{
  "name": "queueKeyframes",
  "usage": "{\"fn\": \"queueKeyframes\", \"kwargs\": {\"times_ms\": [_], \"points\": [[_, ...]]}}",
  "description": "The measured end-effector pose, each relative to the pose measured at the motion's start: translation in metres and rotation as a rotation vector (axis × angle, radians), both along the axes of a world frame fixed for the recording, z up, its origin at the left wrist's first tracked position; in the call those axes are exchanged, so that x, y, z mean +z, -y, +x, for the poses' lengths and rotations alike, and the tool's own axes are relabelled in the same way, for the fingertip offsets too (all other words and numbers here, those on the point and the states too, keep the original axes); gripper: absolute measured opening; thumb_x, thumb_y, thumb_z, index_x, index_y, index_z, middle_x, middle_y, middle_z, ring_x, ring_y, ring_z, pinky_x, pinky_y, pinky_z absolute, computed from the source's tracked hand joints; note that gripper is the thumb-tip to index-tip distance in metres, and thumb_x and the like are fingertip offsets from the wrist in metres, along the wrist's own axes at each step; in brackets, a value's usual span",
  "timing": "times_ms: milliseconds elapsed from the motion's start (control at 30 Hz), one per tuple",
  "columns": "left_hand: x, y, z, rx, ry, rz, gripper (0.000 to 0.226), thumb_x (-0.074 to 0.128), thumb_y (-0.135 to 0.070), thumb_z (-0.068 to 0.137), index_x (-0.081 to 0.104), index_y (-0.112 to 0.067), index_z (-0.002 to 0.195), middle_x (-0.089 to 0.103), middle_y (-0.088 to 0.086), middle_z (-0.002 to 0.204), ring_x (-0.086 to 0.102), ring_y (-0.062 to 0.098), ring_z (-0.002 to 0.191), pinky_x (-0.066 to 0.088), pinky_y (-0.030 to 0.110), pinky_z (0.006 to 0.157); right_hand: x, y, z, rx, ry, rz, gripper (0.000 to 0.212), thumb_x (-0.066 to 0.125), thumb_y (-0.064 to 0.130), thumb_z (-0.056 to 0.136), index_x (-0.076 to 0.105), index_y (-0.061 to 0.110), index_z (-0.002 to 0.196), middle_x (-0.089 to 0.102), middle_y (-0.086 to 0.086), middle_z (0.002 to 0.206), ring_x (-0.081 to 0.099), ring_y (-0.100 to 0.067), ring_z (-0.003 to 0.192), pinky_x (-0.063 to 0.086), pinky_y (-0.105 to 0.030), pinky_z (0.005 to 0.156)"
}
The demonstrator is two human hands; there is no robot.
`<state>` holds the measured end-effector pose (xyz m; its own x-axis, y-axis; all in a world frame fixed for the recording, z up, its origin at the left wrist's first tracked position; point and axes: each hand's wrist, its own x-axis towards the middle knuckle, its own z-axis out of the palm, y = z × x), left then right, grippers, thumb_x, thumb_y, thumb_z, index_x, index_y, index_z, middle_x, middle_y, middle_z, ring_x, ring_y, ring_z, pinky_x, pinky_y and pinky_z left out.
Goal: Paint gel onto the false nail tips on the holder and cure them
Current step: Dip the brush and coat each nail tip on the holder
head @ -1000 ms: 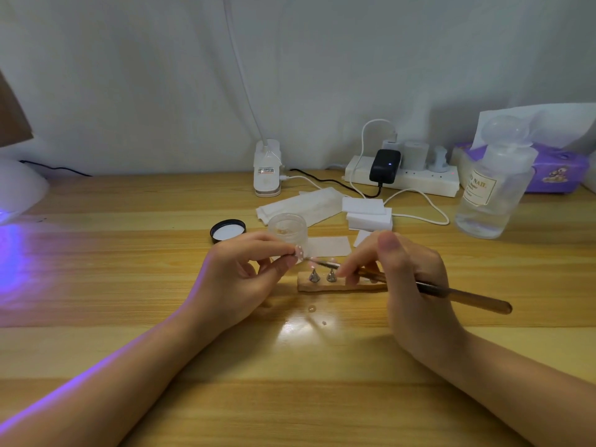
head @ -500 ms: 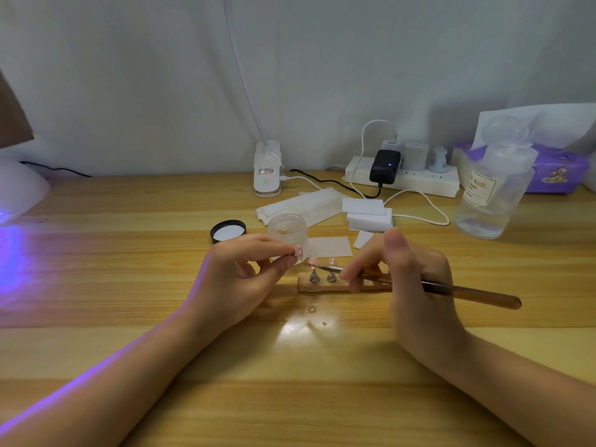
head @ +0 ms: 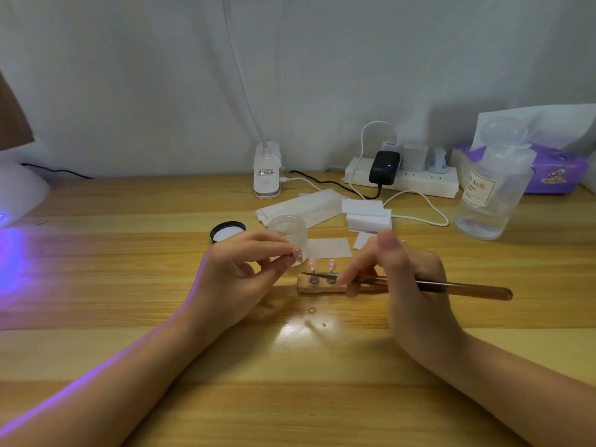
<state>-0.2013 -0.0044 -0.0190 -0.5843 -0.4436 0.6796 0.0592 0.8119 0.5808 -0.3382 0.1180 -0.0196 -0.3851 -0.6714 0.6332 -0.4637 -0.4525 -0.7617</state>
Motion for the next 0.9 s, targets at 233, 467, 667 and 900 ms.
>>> {"fn": "queueKeyframes", "kwargs": {"times_ms": [233,467,667,900], "points": [[0.0016,0.0007,0.0012,0.016,0.013,0.021,0.008,0.068,-0.017,0.073,0.071,-0.016,0.081,0.067,-0.006,0.085,0.054,0.004,0.060,0.037,0.012,0.046,0.0012,0.0025,-0.0001,-0.057,-0.004,0.029,0.041,0.028,0.040,0.088,0.062,0.025,0.069,0.061,0.007,0.065,0.056,0.002,0.066,0.038,-0.005,0.059],[-0.0004,0.0021,0.0011,0.012,0.020,0.020,0.007,0.070,-0.016,0.073,0.070,-0.017,0.080,0.064,-0.009,0.080,0.051,0.002,0.060,0.034,0.009,0.047,0.0006,0.0053,0.0004,-0.083,-0.195,-0.010,0.040,0.030,0.030,0.092,0.063,0.020,0.072,0.059,0.009,0.065,0.057,-0.004,0.067,0.045,-0.020,0.062],[-0.0016,0.0023,0.0005,0.010,0.003,0.025,0.007,0.070,-0.016,0.072,0.069,-0.019,0.079,0.063,-0.009,0.078,0.050,0.002,0.058,0.034,0.008,0.047,-0.0008,0.0028,0.0006,-0.052,-0.256,-0.039,0.050,0.030,0.026,0.092,0.066,0.010,0.061,0.057,0.009,0.059,0.053,0.003,0.064,0.040,-0.019,0.065],[-0.0020,0.0036,0.0013,0.010,0.015,0.023,0.008,0.072,-0.015,0.072,0.070,-0.020,0.079,0.063,-0.012,0.078,0.048,0.002,0.057,0.034,0.008,0.047,0.0008,0.0059,0.0001,-0.072,-0.181,-0.031,0.035,0.031,0.030,0.091,0.058,0.030,0.070,0.056,0.015,0.064,0.056,-0.002,0.065,0.043,-0.016,0.063]]}}
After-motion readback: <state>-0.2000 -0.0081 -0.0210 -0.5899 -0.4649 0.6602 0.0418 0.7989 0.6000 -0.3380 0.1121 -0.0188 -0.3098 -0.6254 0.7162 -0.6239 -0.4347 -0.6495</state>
